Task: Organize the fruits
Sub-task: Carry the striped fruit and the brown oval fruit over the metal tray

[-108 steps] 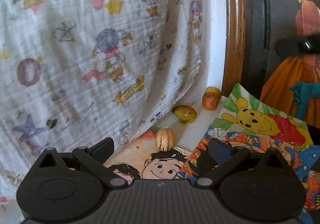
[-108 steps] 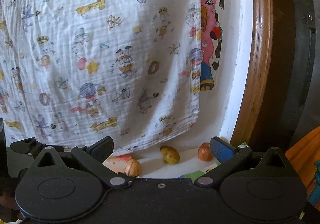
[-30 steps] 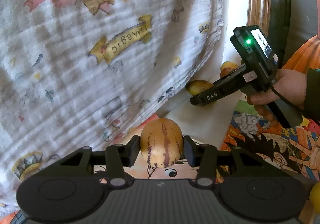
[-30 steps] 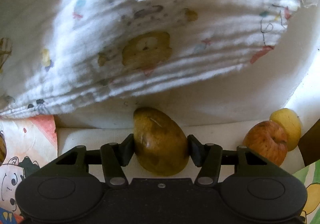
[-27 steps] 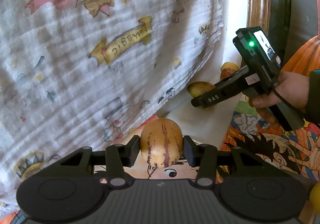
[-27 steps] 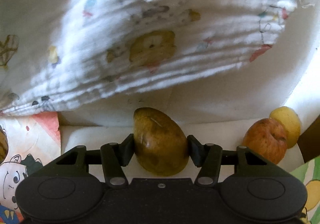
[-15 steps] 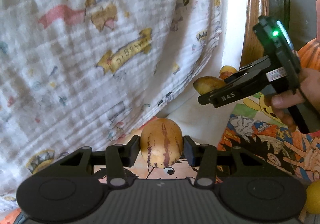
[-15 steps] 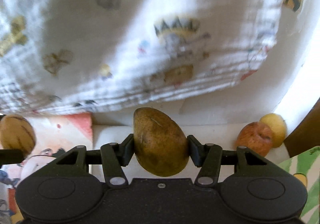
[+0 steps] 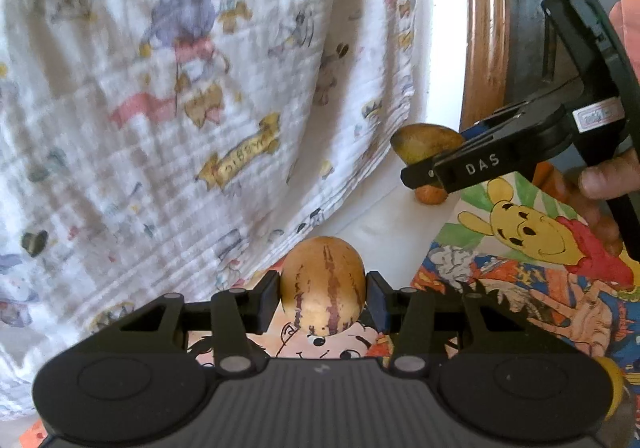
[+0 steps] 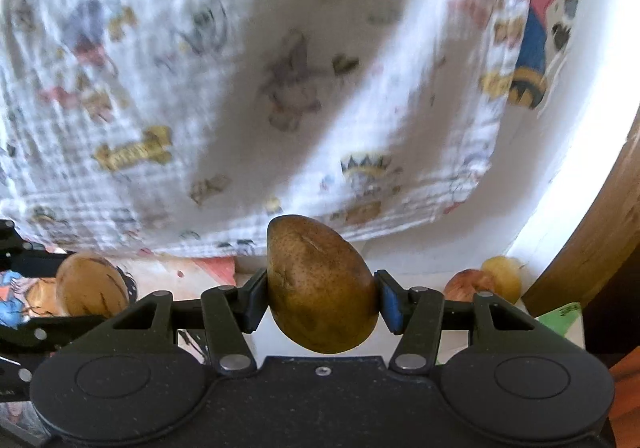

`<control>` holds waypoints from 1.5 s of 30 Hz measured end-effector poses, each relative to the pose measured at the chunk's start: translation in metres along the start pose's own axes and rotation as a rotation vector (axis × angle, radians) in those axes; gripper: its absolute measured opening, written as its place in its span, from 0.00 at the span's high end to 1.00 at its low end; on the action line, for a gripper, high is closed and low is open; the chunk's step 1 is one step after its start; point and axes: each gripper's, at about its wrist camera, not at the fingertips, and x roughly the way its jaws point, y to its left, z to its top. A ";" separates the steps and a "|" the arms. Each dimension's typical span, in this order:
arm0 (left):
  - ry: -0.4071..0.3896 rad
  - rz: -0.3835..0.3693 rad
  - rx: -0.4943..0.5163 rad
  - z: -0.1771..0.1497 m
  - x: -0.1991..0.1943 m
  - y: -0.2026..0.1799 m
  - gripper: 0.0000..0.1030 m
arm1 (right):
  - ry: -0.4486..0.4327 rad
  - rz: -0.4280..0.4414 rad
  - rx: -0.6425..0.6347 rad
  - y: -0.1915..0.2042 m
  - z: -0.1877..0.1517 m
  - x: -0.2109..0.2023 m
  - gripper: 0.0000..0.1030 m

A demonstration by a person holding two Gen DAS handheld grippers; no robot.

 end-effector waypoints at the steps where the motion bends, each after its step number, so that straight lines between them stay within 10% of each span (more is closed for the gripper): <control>1: -0.004 0.000 0.001 0.001 -0.005 -0.001 0.51 | -0.008 0.001 0.002 -0.003 0.000 0.000 0.45; 31: -0.074 -0.041 0.032 -0.038 -0.154 -0.046 0.51 | -0.166 -0.028 0.123 0.073 -0.081 -0.227 0.44; 45: 0.040 -0.134 0.056 -0.095 -0.154 -0.068 0.51 | -0.055 -0.058 0.234 0.096 -0.176 -0.231 0.44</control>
